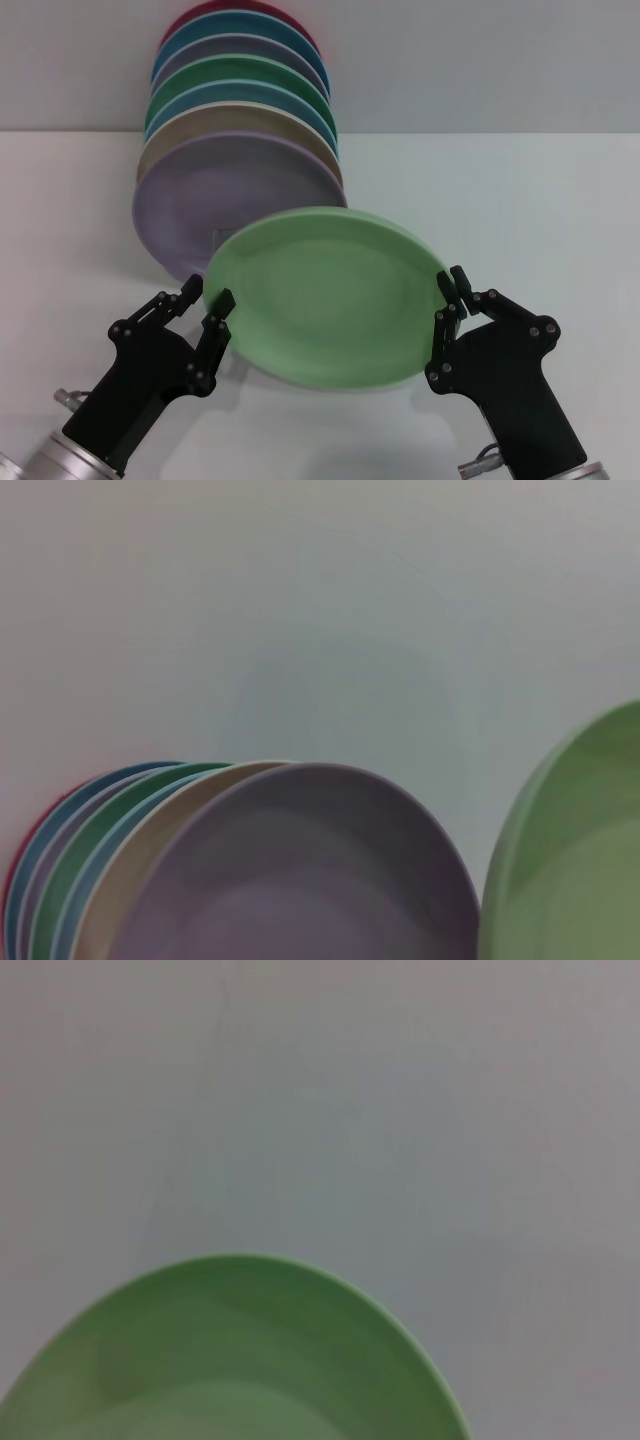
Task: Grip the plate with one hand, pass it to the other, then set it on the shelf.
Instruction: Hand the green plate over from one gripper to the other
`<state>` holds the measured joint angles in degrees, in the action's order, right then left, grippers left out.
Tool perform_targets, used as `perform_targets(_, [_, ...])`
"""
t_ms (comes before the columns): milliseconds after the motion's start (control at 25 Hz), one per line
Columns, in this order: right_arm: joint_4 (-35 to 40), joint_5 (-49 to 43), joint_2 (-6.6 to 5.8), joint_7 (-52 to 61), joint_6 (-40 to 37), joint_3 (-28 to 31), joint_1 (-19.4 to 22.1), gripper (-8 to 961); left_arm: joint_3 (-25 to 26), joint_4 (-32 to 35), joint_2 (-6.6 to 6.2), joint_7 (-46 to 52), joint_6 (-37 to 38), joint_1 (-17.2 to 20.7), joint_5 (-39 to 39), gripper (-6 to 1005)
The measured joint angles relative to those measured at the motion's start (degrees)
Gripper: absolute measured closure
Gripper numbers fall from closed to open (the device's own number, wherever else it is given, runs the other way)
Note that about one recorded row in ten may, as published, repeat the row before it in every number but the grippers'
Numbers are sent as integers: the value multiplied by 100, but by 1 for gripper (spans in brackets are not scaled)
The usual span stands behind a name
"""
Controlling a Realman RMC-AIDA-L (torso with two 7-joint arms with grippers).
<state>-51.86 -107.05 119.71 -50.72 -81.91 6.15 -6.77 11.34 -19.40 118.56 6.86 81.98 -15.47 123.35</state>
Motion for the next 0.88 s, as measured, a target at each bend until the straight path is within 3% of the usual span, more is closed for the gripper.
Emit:
perform_targets(400, [1, -19, 0, 1, 0, 1, -6, 936, 9, -2, 0, 0, 27, -26, 0, 680])
perform_targets(880, [1, -39, -2, 1, 0, 1, -9, 935, 7, -2, 18, -48, 11, -45, 29, 880])
